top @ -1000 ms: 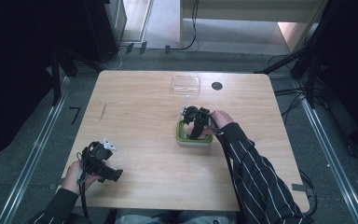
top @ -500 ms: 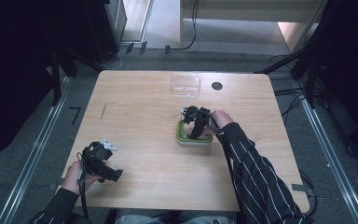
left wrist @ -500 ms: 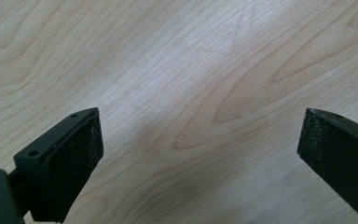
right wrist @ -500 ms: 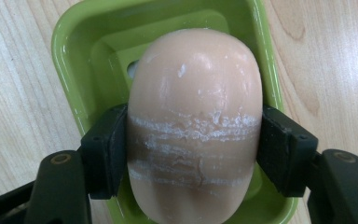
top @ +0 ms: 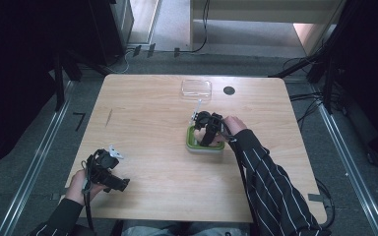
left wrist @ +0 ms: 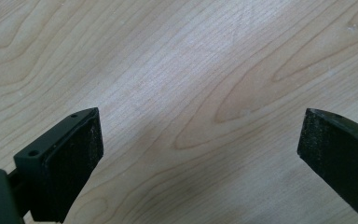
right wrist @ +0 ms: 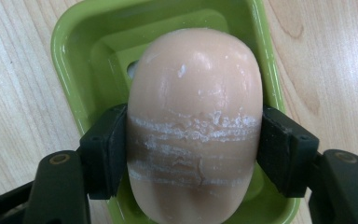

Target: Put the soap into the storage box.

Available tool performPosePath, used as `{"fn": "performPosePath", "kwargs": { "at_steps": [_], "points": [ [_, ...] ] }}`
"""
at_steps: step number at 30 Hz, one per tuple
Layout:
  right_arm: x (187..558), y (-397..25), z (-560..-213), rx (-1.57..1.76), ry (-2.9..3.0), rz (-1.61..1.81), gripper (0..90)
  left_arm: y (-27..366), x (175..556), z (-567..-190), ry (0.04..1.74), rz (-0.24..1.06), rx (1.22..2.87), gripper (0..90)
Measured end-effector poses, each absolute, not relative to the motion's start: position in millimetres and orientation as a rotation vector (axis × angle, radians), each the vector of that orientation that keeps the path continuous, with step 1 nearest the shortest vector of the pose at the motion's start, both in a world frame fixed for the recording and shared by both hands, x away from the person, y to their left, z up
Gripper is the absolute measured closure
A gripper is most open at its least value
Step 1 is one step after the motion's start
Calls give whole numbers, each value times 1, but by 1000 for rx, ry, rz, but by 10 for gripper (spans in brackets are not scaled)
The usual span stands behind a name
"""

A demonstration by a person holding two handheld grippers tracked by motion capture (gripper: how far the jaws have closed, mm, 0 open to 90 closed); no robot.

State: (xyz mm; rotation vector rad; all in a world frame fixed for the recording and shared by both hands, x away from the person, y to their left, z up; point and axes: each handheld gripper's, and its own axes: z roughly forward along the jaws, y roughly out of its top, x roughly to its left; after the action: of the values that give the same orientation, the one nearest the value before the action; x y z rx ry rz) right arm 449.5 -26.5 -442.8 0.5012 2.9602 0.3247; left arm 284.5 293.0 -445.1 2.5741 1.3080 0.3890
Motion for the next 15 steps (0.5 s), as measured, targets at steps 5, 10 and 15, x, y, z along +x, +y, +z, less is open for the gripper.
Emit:
{"fn": "performPosePath", "kwargs": {
  "at_steps": [5,10,15],
  "points": [
    [450,-27,-443,506,2959,319,323,293,284,-445,1308,391,2574,6],
    [450,-27,-443,513,2955,320,322,293,284,-445,1308,390,2574,6],
    [450,-27,-442,526,2956,326,320,293,284,-445,1307,392,2573,5]
  ]
}}
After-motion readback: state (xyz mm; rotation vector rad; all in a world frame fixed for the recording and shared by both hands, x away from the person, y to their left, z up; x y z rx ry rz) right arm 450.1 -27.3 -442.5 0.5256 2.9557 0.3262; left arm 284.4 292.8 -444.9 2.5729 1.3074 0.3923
